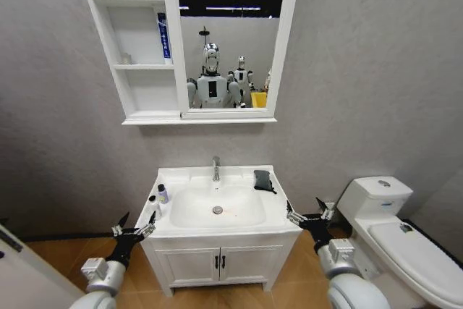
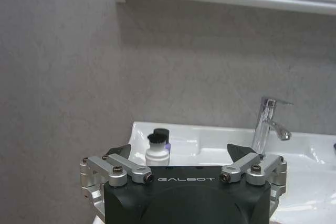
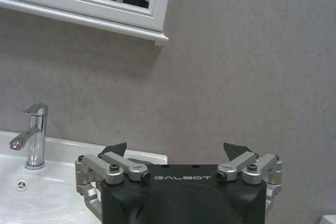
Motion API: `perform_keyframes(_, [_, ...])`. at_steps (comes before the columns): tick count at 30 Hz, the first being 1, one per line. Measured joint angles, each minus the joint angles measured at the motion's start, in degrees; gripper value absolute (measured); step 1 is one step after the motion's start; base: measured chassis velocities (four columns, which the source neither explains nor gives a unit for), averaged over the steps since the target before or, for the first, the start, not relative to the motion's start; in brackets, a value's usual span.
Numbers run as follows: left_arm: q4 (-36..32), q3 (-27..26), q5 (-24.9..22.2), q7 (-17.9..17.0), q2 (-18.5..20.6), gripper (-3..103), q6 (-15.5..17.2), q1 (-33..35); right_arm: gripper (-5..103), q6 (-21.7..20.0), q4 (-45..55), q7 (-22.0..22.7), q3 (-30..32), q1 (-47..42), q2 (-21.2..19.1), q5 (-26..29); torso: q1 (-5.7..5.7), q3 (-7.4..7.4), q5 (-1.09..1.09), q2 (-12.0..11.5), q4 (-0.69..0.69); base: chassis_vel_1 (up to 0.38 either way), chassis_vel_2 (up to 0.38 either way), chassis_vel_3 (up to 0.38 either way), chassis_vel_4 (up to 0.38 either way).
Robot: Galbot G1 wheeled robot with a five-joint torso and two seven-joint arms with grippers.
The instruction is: Move facial cleanser and shampoo from washbasin to cabinet, then wipe washbasin with towel.
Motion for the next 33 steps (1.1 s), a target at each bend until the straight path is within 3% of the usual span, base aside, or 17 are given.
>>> perform_keyframes(9, [10.09,1.23,0.82,1.07,1.26,100,-0.55,-6.06,100,0.12,0.02,0.5,1.07,0.66,-0.34,1.06,0.06,0.02,-0.01,-0.02,0.03,0.0,0.0,0.0,0.0])
perform_keyframes(18, [23.58,2.0,0.17,1.38,3.61,100,-0.73,-18.61,100,0.6,-0.46,0.86,2.07,1.27,-0.73,1.62,0.06,0.02,-0.01,-0.03,0.01,0.0,0.0,0.0,0.0])
perform_keyframes(28, [29.51,2.37,1.35,3.49,3.3,101,-2.54,-23.68,100,0.78,-0.29,1.34,3.91,0.19,-1.22,1.7,0.06,0.02,-0.01,-0.03,0.0,0.0,0.0,0.0,0.0])
perform_keyframes(29, [29.41,2.32,1.38,3.56,3.06,93,-2.55,-23.44,100,0.82,-0.18,1.36,4.08,-0.12,-1.32,1.72,0.06,0.02,-0.01,-0.03,0.0,0.0,0.0,0.0,0.0])
perform_keyframes(30, [29.26,2.3,1.38,3.57,3.01,93,-2.55,-23.24,100,0.82,-0.14,1.37,4.08,-0.15,-1.34,1.74,0.06,0.02,-0.01,-0.03,0.0,0.0,0.0,0.0,0.0])
perform_keyframes(31, [28.8,2.21,1.39,3.58,2.94,82,-2.53,-22.62,100,0.83,-0.09,1.43,4.02,-0.08,-1.39,1.8,0.06,0.02,-0.02,-0.03,0.0,0.0,0.0,0.0,0.0])
perform_keyframes(33, [28.37,2.12,1.39,3.59,2.93,82,-2.47,-22.08,100,0.83,-0.09,1.49,3.91,0.08,-1.41,1.85,0.05,0.02,-0.01,-0.02,0.01,0.0,0.0,0.0,0.0])
